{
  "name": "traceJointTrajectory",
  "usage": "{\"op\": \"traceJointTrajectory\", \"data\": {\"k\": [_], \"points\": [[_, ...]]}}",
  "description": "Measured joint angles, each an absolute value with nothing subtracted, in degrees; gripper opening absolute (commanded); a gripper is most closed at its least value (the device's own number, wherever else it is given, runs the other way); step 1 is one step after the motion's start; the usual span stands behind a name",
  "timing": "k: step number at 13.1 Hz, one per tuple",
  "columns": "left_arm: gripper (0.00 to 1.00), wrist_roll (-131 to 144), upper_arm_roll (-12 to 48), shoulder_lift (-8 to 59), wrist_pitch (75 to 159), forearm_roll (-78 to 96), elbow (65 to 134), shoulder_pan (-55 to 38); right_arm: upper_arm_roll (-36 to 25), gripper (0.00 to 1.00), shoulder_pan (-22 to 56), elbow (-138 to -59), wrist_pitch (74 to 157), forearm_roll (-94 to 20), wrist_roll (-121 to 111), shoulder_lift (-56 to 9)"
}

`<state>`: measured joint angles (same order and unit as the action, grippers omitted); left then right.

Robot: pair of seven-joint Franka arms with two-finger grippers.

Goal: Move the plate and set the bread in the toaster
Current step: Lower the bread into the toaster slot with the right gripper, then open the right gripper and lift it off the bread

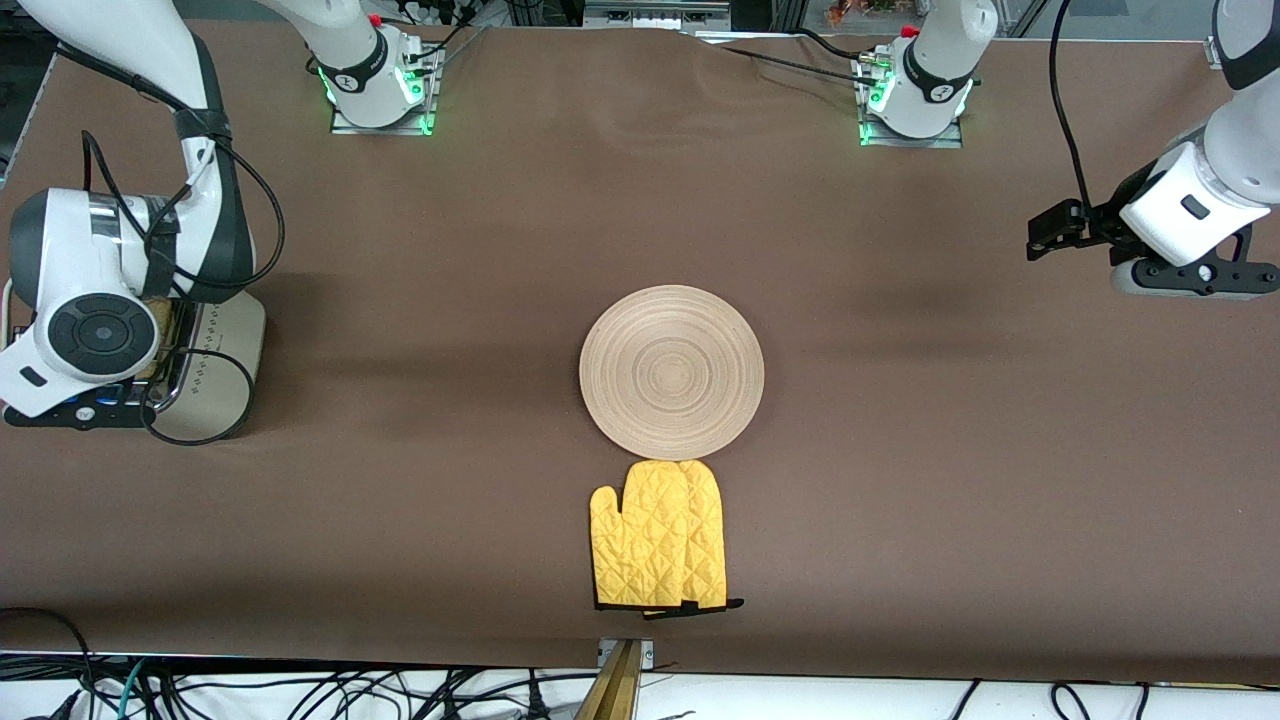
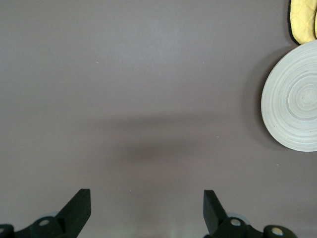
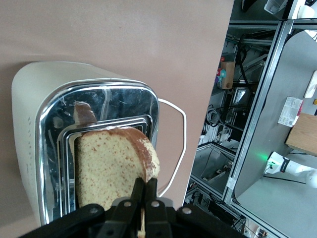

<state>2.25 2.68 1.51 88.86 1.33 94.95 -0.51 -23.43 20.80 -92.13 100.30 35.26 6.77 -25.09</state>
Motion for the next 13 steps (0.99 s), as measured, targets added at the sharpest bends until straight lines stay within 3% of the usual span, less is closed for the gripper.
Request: {"op": "traceJointTrajectory", "data": {"k": [7,13], "points": [[1.0,2.3,2.8,2.4,89.0,1.4,94.7,-0.4,-23.4,0.0,21.3,-92.6,101.7,35.3,8.0,-24.9],[1.0,2.6,3.3,5.1,88.7,1.4,89.4,-0.8,-22.6,0.0,21.1,-100.0,105.2,35.9,13.4,-19.9]]}}
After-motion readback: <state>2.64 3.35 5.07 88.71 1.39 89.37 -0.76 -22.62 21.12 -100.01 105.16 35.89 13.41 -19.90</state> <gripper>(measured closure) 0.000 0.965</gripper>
